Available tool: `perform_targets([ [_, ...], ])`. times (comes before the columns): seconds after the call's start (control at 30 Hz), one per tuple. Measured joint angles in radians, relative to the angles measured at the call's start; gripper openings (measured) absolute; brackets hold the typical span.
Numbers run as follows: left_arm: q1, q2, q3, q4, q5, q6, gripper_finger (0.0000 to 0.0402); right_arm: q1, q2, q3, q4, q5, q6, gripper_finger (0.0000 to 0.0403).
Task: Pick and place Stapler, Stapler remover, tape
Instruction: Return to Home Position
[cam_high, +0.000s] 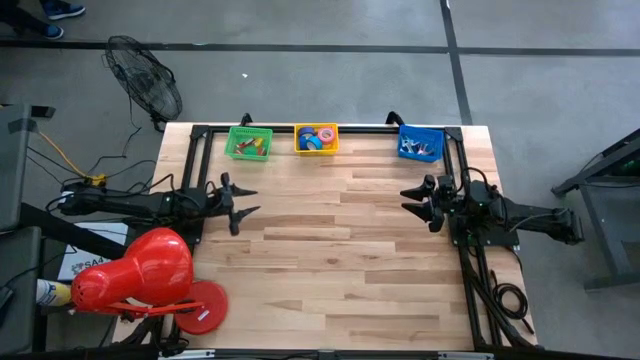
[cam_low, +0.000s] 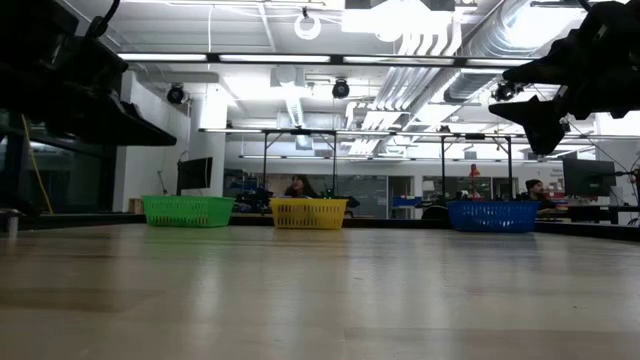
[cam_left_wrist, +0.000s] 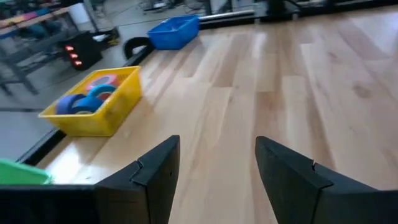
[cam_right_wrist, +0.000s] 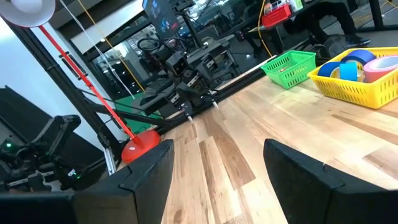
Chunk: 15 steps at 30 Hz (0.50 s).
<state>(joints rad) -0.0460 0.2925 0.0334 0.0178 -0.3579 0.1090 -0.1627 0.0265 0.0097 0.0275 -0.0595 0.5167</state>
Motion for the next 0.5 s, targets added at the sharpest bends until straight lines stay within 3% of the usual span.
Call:
perform_targets([
  [0.5, 0.0, 0.0, 0.0, -0.007, 0.035, -0.001, 0.0205, 0.0, 0.0, 0.0, 0.0, 0.0, 0.0, 0.024],
])
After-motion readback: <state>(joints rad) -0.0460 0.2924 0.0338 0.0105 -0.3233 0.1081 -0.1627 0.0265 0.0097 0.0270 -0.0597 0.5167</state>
